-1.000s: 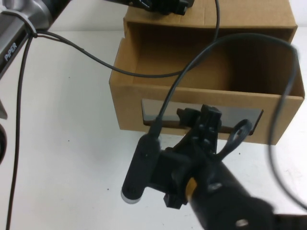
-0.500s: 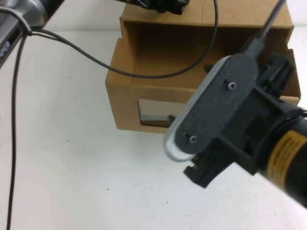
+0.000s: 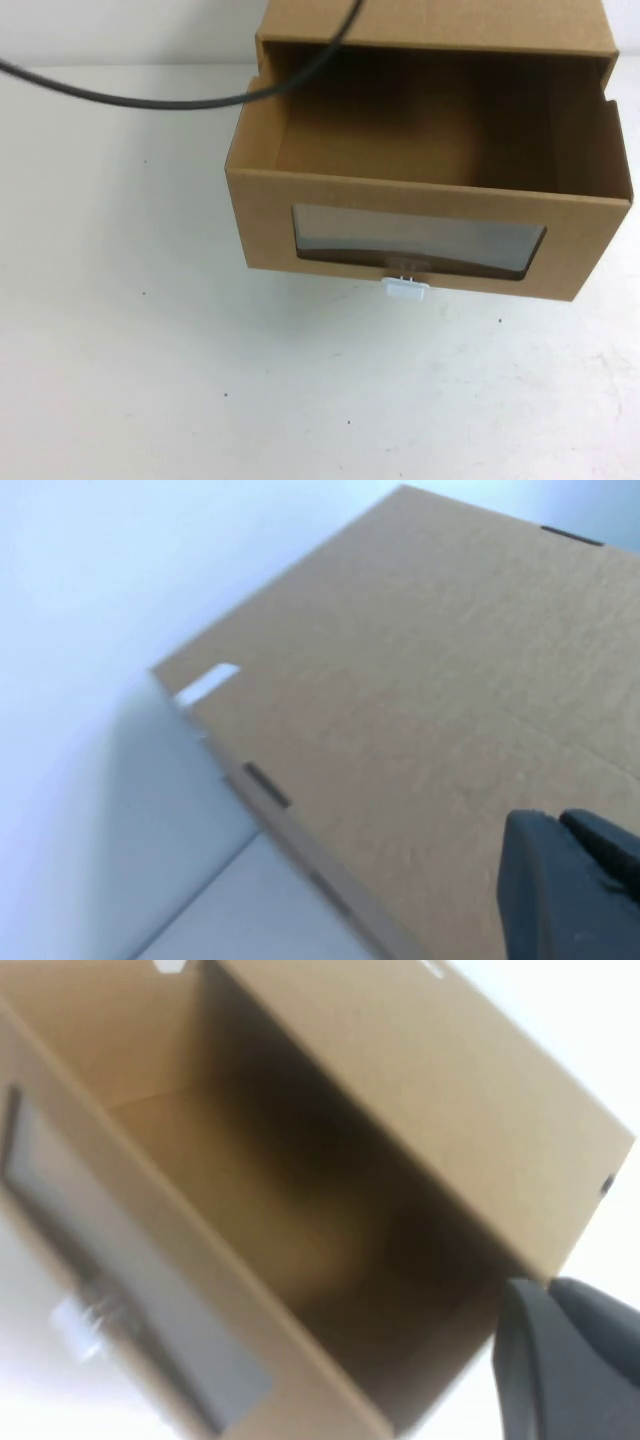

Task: Open the shoe box

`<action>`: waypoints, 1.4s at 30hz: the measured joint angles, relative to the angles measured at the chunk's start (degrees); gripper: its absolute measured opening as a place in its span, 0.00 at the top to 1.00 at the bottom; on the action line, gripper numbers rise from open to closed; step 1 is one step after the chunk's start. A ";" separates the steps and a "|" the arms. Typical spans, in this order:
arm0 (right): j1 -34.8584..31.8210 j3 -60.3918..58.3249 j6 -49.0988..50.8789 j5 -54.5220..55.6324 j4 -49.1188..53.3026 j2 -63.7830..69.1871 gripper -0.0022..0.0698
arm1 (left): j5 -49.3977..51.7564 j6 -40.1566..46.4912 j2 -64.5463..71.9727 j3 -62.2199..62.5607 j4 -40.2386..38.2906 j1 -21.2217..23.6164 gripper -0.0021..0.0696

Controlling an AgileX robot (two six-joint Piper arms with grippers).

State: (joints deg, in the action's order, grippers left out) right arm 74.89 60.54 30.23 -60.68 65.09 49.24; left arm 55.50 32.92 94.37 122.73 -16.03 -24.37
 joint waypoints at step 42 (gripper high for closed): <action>0.00 -30.44 -0.96 12.27 -35.30 -31.23 1.00 | -10.44 -17.93 -77.60 -82.55 3.10 0.00 0.98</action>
State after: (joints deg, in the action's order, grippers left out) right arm 74.89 30.10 29.27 -48.41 29.80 18.01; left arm 45.06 14.99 16.77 40.17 -12.93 -24.37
